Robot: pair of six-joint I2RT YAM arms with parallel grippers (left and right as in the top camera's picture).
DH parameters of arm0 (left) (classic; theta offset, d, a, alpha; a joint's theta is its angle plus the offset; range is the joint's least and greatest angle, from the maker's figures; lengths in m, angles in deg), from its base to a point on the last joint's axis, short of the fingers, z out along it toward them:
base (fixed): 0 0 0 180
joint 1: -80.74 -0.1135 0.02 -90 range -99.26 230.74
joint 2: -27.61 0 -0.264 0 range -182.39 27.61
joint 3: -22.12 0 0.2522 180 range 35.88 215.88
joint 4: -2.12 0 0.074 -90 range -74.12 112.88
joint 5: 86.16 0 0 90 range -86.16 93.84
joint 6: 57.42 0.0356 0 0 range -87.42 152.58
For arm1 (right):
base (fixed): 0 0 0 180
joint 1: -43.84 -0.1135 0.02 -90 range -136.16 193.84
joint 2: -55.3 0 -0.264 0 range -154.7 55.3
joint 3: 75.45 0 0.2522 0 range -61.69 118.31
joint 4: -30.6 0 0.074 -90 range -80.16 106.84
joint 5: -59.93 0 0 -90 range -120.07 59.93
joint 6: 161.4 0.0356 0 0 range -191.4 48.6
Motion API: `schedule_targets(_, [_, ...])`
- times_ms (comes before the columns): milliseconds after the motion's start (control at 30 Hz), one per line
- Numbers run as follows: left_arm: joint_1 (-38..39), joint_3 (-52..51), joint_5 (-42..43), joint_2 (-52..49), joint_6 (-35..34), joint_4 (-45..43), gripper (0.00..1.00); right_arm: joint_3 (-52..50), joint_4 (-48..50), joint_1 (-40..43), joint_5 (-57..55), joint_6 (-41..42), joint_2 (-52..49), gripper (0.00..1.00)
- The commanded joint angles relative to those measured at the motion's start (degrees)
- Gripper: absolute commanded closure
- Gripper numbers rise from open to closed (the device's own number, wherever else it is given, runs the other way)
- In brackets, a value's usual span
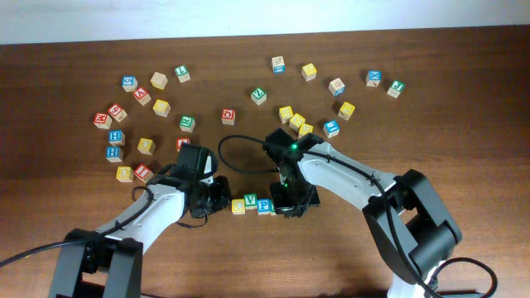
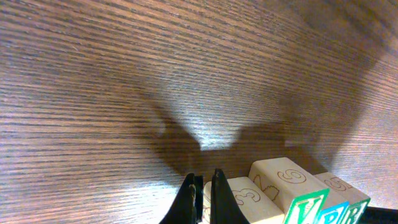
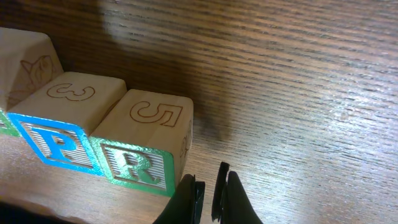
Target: Spell out CVPR
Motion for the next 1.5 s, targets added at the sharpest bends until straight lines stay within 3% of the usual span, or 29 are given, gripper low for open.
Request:
schedule_targets(0, [0.3,0.7,0.8,-0.5,1.2,-0.5,1.0,-0.4,0.2,0.0,1.2,2.4,0.6,0.96])
schedule_targets(333, [-4.4,9.7,-1.2,-0.5,6.3,2.3,1.0,-0.4,0.9,0.3,-1.2,2.4,0.6,0.96])
schedule_targets(433, [-2.2,9.7,-0.9,-0.5,4.9,0.8,1.0,0.4,1.1,4.2,-1.2,2.8,0.6,0.96])
schedule_targets(567, [1.6,9.7,-0.9,-0.5,3.0,-2.9,1.0,2.7,-0.1,12.7,5.9,-5.6,0.6,0.96])
schedule_targets(733, [7.8,9.7,-3.6,-1.2,2.0,-3.2,1.0,2.7,-1.1,18.1,0.2,-5.6,0.6,0.95])
schedule_targets(933, [8.7,9.6,-5.1,-5.2,2.0,-0.5,1.0,2.7,-1.9,22.0,-1.1,-6.9,0.6,0.95])
schedule_targets(1467, [9.5,10.1,-1.9,-5.4,2.0,1.3,1.0,2.7,-2.0,22.0,-0.8,-6.9,0.6,0.95])
